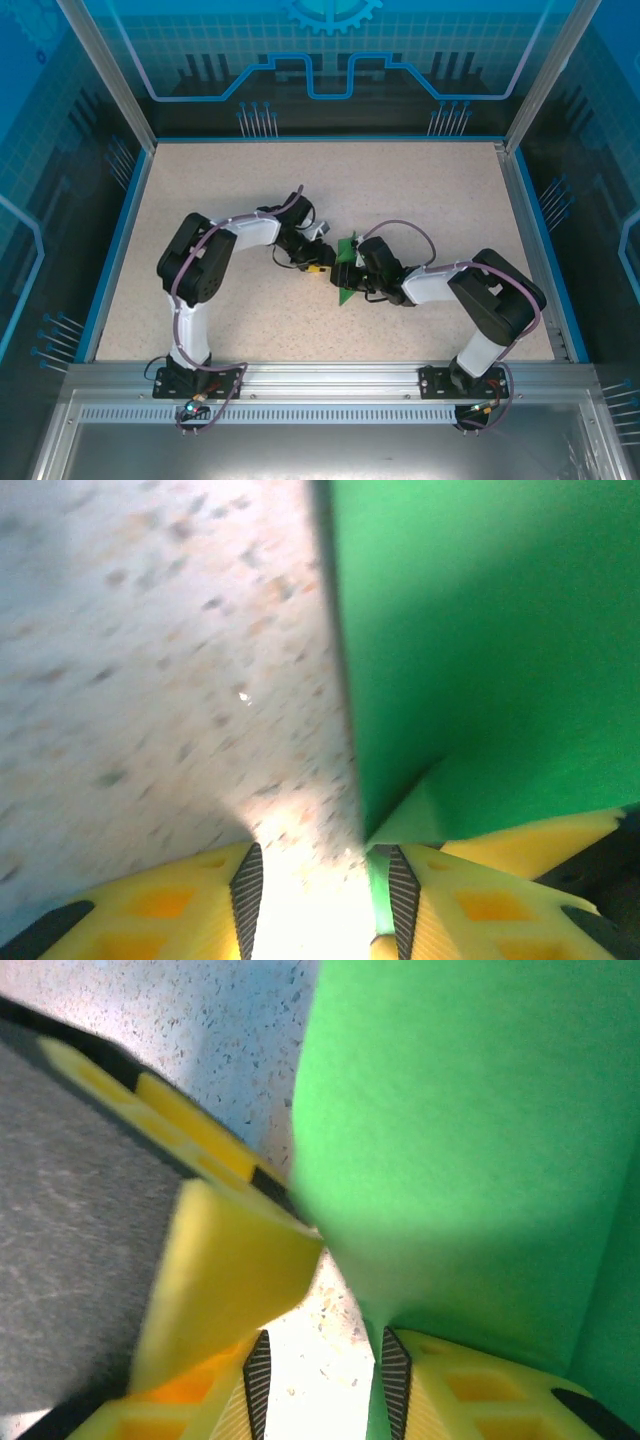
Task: Fold a paper plane with a square sheet of paper (pick it up from the middle)
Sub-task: Fourth fold the wing at the center of the table.
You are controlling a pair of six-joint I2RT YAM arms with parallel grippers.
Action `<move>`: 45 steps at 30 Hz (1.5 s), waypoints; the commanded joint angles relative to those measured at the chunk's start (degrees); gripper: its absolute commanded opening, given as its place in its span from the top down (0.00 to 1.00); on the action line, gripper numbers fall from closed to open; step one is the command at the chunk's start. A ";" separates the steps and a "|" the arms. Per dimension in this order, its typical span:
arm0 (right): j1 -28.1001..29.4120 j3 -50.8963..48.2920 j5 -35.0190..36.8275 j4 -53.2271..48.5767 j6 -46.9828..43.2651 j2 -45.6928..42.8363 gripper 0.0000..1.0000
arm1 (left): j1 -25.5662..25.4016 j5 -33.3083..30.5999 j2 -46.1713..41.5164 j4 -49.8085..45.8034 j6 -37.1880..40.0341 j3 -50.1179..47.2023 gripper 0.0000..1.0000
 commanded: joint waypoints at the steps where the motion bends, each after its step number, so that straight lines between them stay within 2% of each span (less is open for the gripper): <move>1: -1.08 -1.76 -0.33 -0.42 2.85 -0.04 0.63 | 0.18 -3.36 -5.93 -0.19 -2.48 -4.07 0.58; 9: -2.05 -2.26 -1.27 0.21 6.28 0.43 0.64 | -0.87 -4.02 -17.82 7.45 -8.77 -17.38 0.58; 12: -2.52 -2.42 -2.04 0.46 7.70 0.77 0.66 | -3.13 -5.14 -22.56 12.36 -10.70 -22.35 0.58; 18: -2.79 -1.79 -3.01 -0.20 9.80 1.57 0.70 | -9.16 -11.80 -28.12 17.49 -10.33 -26.72 0.58; 23: -2.87 -1.63 -3.02 -0.28 11.03 2.18 0.73 | -13.42 -13.50 -26.04 22.59 -10.64 -27.10 0.57; 31: -3.44 -2.36 -3.89 -0.16 12.18 1.89 0.77 | -17.46 -17.18 -19.76 21.94 -9.52 -23.22 0.58; 34: -3.77 -2.64 -4.35 0.36 12.60 1.97 0.77 | -18.01 -19.34 -17.93 21.45 -9.39 -22.41 0.58; 40: -4.11 -2.98 -5.21 1.70 13.23 2.53 0.78 | -18.53 -19.64 -15.65 23.18 -10.14 -21.09 0.59; 45: -4.46 -3.52 -5.83 2.74 13.68 2.88 0.79 | -18.55 -21.78 -14.25 22.01 -10.14 -20.34 0.66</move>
